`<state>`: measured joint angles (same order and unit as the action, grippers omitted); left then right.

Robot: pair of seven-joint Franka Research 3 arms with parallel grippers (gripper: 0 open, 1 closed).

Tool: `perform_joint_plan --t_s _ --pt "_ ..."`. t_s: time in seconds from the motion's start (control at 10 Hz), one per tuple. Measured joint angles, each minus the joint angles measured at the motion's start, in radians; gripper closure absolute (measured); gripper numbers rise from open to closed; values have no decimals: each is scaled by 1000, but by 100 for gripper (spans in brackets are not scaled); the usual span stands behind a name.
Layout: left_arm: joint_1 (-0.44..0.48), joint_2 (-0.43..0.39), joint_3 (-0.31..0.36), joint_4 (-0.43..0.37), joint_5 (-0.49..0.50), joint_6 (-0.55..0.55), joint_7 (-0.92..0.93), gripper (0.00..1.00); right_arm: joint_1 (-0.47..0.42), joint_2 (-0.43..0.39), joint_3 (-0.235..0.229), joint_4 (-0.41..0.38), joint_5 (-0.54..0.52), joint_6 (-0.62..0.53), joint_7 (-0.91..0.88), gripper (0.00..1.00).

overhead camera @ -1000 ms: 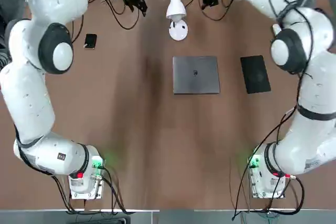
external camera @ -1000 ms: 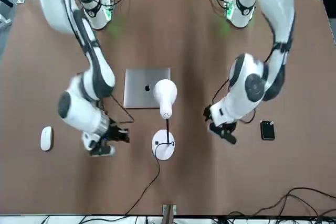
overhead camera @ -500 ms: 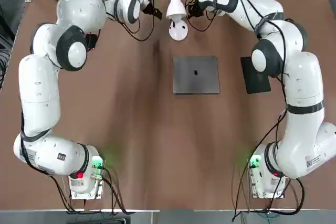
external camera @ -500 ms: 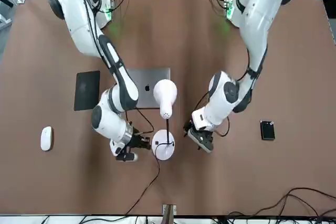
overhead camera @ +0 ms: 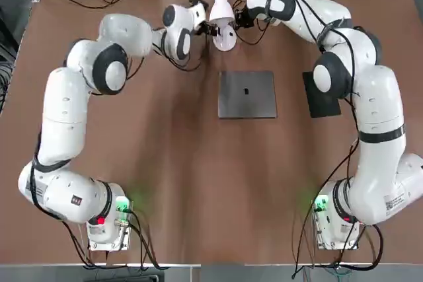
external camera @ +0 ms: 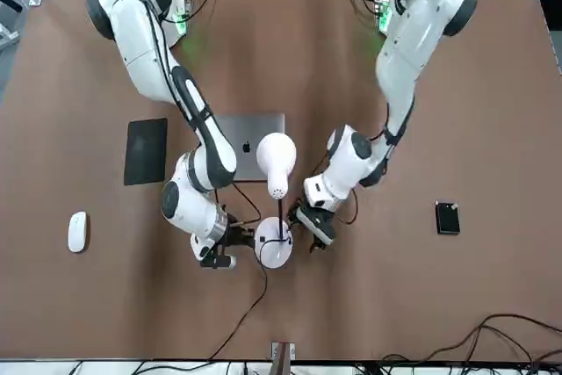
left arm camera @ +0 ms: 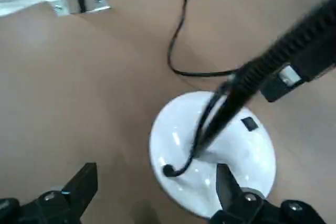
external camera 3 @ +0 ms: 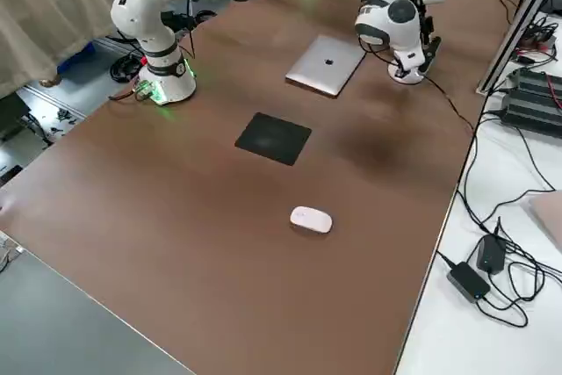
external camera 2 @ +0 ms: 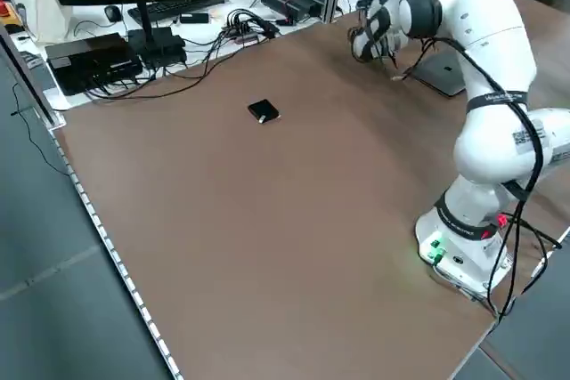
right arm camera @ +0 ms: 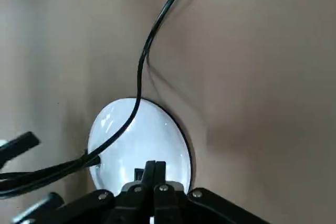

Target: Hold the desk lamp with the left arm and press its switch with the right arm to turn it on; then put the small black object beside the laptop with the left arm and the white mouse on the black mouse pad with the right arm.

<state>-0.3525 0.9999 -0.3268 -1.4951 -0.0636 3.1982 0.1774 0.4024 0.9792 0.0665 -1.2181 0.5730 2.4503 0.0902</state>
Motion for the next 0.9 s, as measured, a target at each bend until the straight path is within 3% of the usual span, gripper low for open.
perform_joint_plan --t_s 0.5,0.6,0.7,0.9 --pt "-43 93 4 139 0 28 3 6 6 5 9 -12 8 -12 2 99" --pt "-48 99 5 153 0 29 4 13 7 5 11 -12 10 -13 2 99" --pt "-50 102 6 160 1 31 7 31 8 5 16 -12 13 -14 2 99" --pt "-65 106 8 162 1 56 11 40 11 5 23 -12 19 -14 2 99"
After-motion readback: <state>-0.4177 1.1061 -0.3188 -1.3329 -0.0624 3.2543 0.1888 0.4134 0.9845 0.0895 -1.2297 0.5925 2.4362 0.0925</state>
